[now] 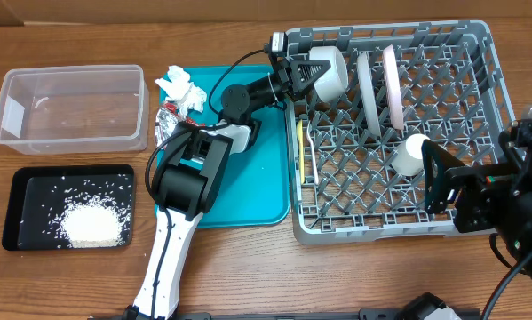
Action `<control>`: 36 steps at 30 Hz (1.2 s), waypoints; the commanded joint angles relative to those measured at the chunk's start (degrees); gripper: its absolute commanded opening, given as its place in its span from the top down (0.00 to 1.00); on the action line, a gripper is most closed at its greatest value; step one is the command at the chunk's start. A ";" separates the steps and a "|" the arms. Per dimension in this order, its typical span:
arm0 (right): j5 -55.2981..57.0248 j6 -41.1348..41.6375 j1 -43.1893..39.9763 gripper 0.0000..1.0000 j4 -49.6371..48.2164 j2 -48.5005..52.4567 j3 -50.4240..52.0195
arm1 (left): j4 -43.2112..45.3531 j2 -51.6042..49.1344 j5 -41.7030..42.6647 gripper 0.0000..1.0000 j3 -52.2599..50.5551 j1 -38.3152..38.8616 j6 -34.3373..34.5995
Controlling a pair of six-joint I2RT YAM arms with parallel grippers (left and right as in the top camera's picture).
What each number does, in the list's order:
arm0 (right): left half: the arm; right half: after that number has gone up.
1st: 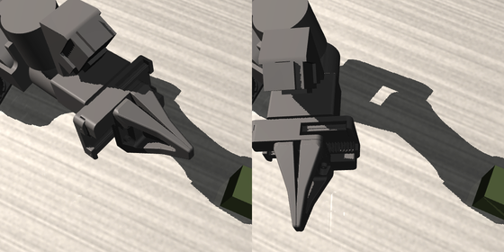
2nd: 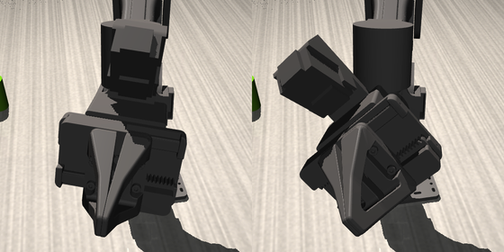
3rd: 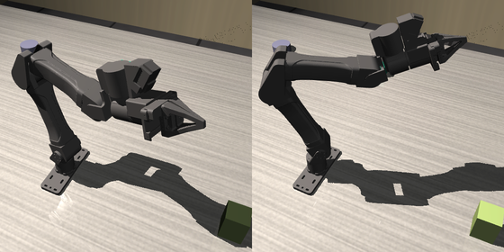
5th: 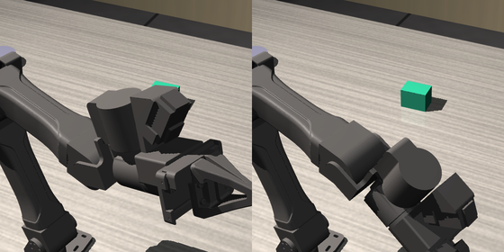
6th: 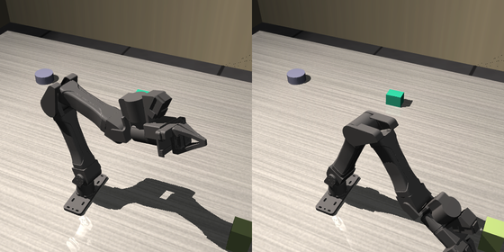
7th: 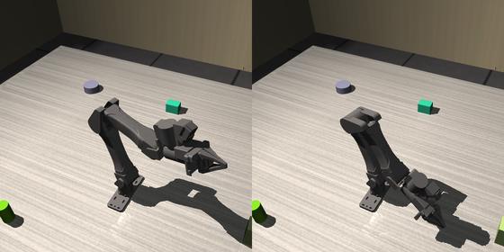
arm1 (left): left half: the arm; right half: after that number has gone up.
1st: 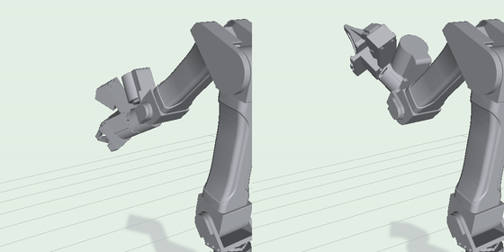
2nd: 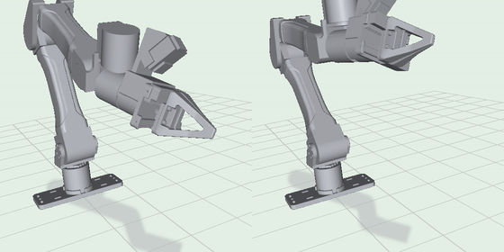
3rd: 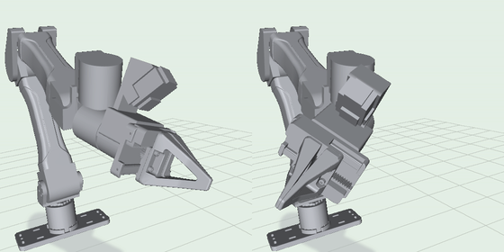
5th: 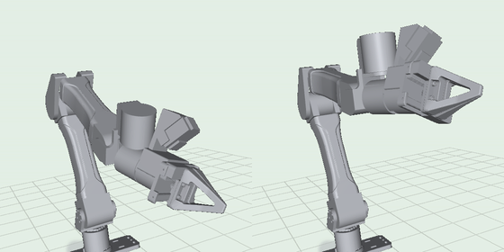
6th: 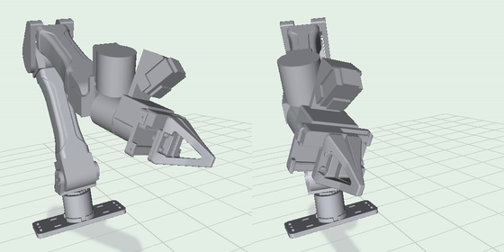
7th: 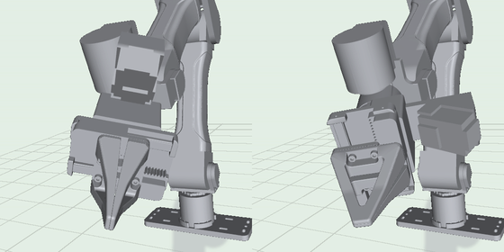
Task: Sort waste into correct bins and load items into the dishwasher rack
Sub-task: 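Carry the empty bowl to the rack's left side with the left gripper, then set the bowl upside down in the rack and open the left gripper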
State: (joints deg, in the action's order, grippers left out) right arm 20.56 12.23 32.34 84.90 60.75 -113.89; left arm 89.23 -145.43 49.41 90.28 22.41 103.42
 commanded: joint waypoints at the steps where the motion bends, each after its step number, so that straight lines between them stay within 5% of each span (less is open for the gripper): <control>1: 0.59 0.42 0.07 0.00 -0.28 -0.20 -0.20 | 1.22 -0.55 0.87 0.96 0.48 -0.76 -0.94; 16: 0.59 0.42 0.07 0.00 -0.28 -0.20 -0.20 | -7.61 -0.55 9.05 0.96 0.48 -2.58 -7.17; 24: 0.59 0.42 0.07 0.00 -0.28 -0.20 -0.20 | -8.00 -0.52 11.10 0.67 0.48 -3.15 -6.93; 36: 0.59 0.42 0.07 0.00 -0.28 -0.20 -0.20 | -8.07 -0.50 11.80 0.67 0.48 -6.38 -5.44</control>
State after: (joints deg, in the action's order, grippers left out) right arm 20.56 12.23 32.34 84.90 60.75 -113.89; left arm 80.95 -145.43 60.49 90.37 16.73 97.54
